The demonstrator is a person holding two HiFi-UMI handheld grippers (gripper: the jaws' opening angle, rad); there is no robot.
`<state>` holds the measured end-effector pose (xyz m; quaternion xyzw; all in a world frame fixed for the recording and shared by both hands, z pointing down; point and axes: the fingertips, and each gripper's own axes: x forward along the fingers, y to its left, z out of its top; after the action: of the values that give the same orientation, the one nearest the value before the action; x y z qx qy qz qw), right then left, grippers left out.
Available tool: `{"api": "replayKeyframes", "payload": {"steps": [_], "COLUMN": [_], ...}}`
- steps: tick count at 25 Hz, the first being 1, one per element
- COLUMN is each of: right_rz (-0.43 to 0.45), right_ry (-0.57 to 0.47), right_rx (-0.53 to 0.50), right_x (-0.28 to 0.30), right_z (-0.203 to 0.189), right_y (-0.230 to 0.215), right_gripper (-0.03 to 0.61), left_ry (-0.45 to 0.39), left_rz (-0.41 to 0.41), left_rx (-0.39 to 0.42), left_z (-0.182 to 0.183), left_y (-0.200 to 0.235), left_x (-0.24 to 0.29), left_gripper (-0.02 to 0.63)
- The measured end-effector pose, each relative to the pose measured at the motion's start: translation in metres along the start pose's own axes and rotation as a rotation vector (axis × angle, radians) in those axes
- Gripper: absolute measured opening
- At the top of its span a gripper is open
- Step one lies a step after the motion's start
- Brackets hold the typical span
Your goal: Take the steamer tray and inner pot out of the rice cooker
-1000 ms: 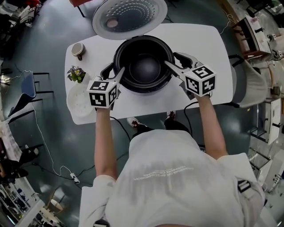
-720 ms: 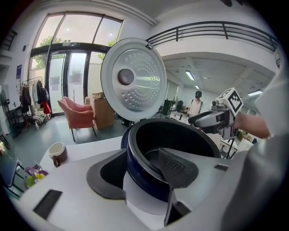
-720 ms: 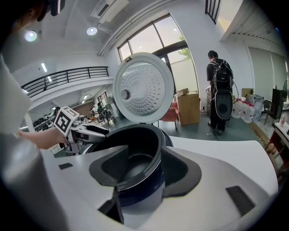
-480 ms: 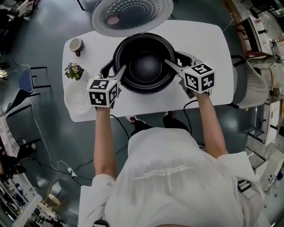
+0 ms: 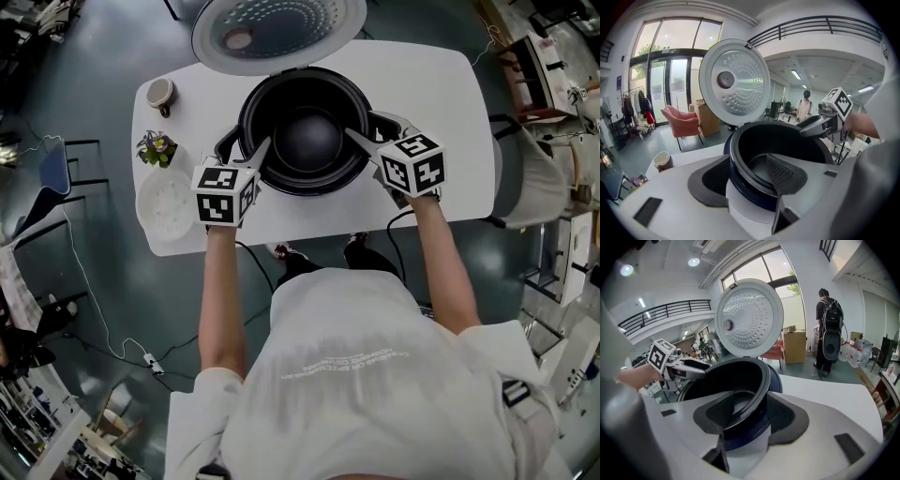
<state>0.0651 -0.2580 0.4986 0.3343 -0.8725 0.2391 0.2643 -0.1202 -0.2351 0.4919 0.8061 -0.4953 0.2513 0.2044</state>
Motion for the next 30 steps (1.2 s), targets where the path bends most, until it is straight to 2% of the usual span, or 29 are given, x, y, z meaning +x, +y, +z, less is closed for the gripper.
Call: {"api": "replayKeyframes", "payload": {"steps": [7, 14, 17, 21, 23, 30], "right_rz": [-0.015, -0.022, -0.028, -0.024, -0.022, -0.077], "right_ry": [-0.013, -0.028, -0.031, -0.045, -0.062, -0.112], "right_rx": [0.012, 0.019, 0.023, 0.052, 0.066, 0.064], "right_x": [-0.003, -0.005, -0.005, -0.007, -0.011, -0.025], "right_z": [-0.005, -0.005, -0.005, -0.002, 0.003, 0.019], "right_y": [-0.005, -0.006, -0.008, -0.010, -0.008, -0.001], "right_gripper": [0.190, 0.181, 0.178, 0.161, 0.150, 0.121], "left_ry": [0.001, -0.057, -0.080, -0.150, -0.185, -0.232], "left_rz": [0.041, 0.089, 0.126, 0.154, 0.156, 0.181], "left_rx": [0.009, -0.008, -0.047, -0.191, -0.240, -0.271], "left_z": [-0.003, -0.002, 0.000, 0.004, 0.006, 0.009], "left_y": [-0.012, -0.014, -0.010, 0.003, 0.006, 0.005], "left_x": [0.006, 0.006, 0.006, -0.001, -0.007, -0.027], "left_gripper": [0.262, 0.262, 0.226, 0.118, 0.104, 0.083]}}
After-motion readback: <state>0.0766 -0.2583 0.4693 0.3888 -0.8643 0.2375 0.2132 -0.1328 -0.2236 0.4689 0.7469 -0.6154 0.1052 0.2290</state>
